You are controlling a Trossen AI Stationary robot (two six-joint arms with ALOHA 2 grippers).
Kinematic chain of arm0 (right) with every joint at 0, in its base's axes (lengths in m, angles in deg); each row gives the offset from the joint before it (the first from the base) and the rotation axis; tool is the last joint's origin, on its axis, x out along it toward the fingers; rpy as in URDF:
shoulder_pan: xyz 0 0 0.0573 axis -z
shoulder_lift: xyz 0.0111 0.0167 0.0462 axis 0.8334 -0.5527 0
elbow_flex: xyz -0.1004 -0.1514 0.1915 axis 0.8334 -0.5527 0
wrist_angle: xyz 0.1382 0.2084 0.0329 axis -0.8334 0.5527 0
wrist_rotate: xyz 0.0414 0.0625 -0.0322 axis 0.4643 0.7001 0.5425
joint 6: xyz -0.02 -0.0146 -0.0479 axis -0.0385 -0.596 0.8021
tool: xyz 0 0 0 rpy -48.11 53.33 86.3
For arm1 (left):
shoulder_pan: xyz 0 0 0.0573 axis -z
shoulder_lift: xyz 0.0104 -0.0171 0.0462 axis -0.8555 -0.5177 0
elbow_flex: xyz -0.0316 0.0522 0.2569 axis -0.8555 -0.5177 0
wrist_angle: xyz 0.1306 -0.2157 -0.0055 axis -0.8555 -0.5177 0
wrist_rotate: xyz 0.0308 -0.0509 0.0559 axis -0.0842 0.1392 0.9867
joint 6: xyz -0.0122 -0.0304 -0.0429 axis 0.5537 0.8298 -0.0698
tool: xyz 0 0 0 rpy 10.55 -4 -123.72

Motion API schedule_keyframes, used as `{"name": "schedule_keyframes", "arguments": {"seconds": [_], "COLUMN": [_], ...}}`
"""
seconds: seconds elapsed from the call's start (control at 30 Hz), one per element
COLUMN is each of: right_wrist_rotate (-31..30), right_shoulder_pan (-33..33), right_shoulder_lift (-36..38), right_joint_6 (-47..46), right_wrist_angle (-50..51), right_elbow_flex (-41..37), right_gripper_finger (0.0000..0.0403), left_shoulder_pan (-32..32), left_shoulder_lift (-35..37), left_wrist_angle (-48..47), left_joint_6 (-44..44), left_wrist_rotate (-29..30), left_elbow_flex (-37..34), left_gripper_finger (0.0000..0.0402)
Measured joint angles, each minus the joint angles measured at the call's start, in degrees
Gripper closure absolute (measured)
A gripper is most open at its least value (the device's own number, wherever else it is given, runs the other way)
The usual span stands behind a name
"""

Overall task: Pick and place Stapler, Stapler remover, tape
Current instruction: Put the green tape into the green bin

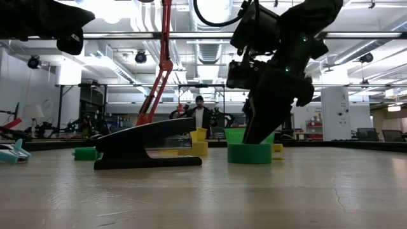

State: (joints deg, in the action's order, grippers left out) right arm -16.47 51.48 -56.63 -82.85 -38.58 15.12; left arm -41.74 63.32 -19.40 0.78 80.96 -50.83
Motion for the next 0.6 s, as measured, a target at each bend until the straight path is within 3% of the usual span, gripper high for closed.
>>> {"name": "schedule_keyframes", "arguments": {"seconds": [0.4, 0.6], "right_wrist_rotate": [-1.12, -1.16], "right_shoulder_pan": [0.03, 2.37], "right_shoulder_lift": [-0.41, 0.88], "right_joint_6": [2.80, 6.99], "right_wrist_angle": [-0.41, 1.53], "right_elbow_flex": [0.42, 3.98], "right_gripper_finger": [0.0348, 0.0359], "left_shoulder_pan": [-0.01, -0.02], "left_shoulder_lift": [0.00, -0.01], "left_wrist_angle": [0.00, -0.10], "left_joint_6": [0.01, 0.01], "left_wrist_rotate": [0.00, 0.00], "left_elbow_flex": [0.00, 0.00], "left_gripper_finger": [0.0387, 0.0387]}}
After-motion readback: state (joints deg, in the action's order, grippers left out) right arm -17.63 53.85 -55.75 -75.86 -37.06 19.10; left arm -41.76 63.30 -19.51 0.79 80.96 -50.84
